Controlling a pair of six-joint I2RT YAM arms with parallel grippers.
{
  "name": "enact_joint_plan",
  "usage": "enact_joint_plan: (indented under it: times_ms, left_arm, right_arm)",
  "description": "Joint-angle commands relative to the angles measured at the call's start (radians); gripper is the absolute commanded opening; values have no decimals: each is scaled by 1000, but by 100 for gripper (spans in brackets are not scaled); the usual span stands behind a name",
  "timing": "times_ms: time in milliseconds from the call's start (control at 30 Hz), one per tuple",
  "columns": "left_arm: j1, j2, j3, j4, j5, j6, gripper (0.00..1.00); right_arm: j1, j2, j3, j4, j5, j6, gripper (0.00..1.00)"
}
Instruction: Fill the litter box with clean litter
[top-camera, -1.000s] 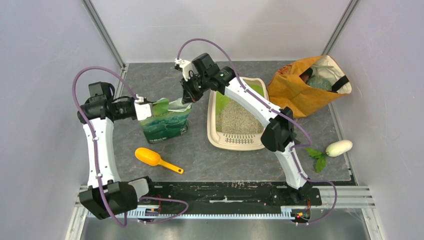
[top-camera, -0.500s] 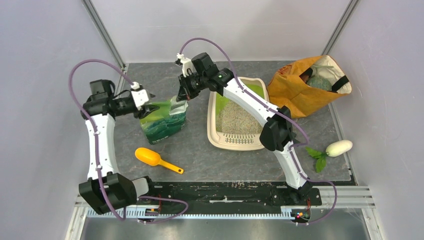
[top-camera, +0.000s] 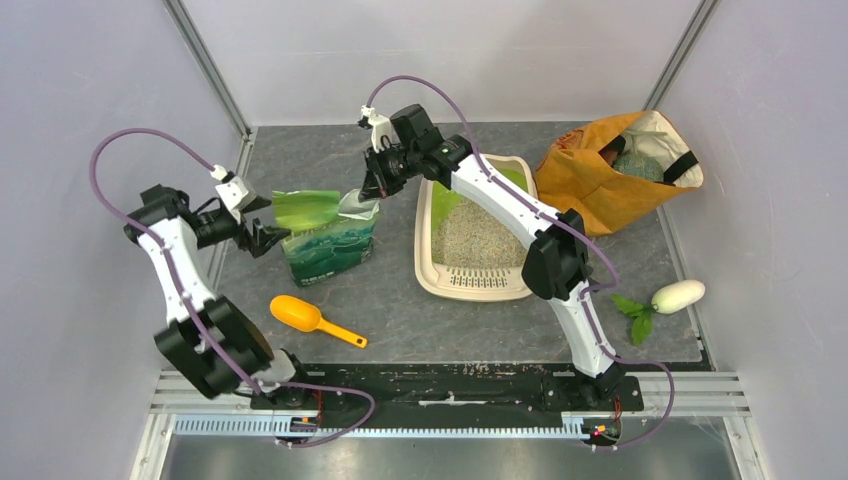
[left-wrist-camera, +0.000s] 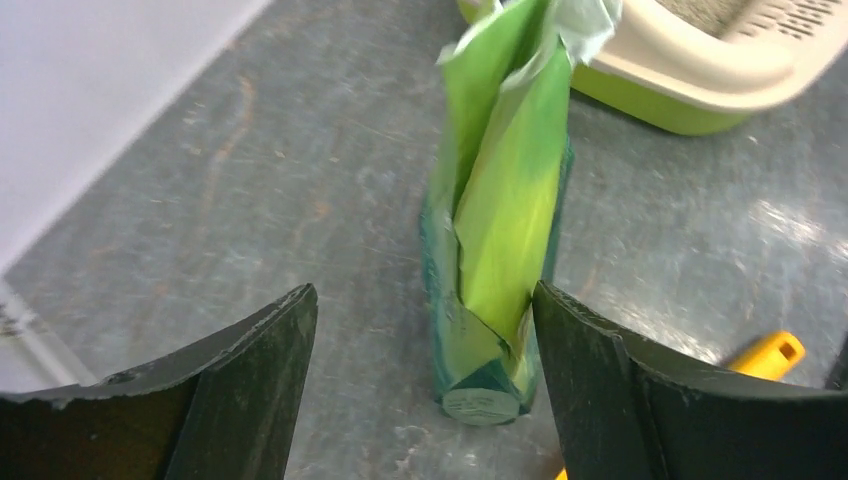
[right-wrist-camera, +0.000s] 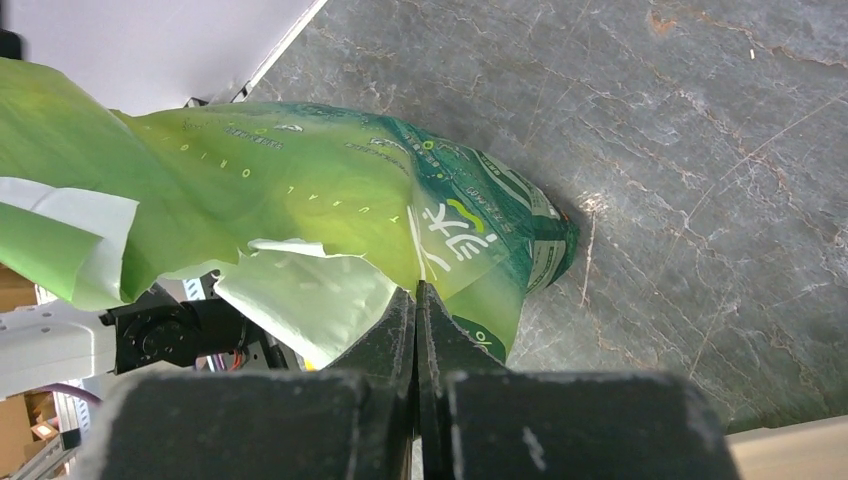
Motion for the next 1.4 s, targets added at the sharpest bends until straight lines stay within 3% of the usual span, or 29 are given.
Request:
enact_joint_plan:
  times_ms: [0,100,200,300,333,400,467,500,533,600,633,700,767,867,933,1067,1133,1233,1367]
  left_arm:
    - [5,131,21,-426,-3,453,86]
    - [5,164,-33,-424,-11,574,87]
    - [-13,219,-24,-424,-8,598,87]
    - [-36,258,-12,-424,-26,610,79]
    - [-47,263,-13,-424,-42,618,73]
    - [-73,266,-19,-424,-70,628,47]
    - [-87,258,-20,-425,-66,623,15]
    - [-92,248,-18,-424,-62,617,5]
    - [-92,230,-18,-425,-52,615,2]
    - [-91,190,-19,-420,-44,604,2]
    - [-91,167,-18,-410,-43,588,2]
    - [-92,126,-16,-392,-40,564,2]
    - [-91,93,-15,-379,-35,566,2]
    - [-92,57,-9,-373,-27,599,2]
    - [-97,45,-2,-363,-31,593,2]
    - [-105,11,0,-313,-25,535,2]
    - [-111,-21,-28,-267,-27,537,2]
    - [-127,-84,-81,-110,-31,438,2]
    - [-152,-134,-122,22,-57,372,2]
  right_arm:
    - [2,-51,5,34,-26,-9,0]
    - [2,-48,4,31,-30,-9,0]
    - [2,-46,5,28,-32,-5,0]
    - [1,-43,9,26,-32,-1,0]
    - [2,-41,11,27,-33,2,0]
    - [2,-37,15,22,-36,8,0]
    - [3,-27,25,2,-31,6,0]
    - [4,-24,34,-16,-15,4,0]
    - [7,-20,47,-49,15,3,4]
    - [9,-19,57,-111,98,3,31]
    - [9,-23,56,-141,146,6,40]
    - [9,-24,57,-187,212,11,49]
    - [9,-21,60,-213,228,20,53]
    - [9,-9,68,-219,196,54,47]
    - [9,-1,71,-212,158,83,49]
    - [12,0,60,-194,14,155,73]
    - [13,5,52,-221,-14,191,74]
    - [11,8,13,-254,-19,199,62]
    - [14,21,23,-293,-64,232,55]
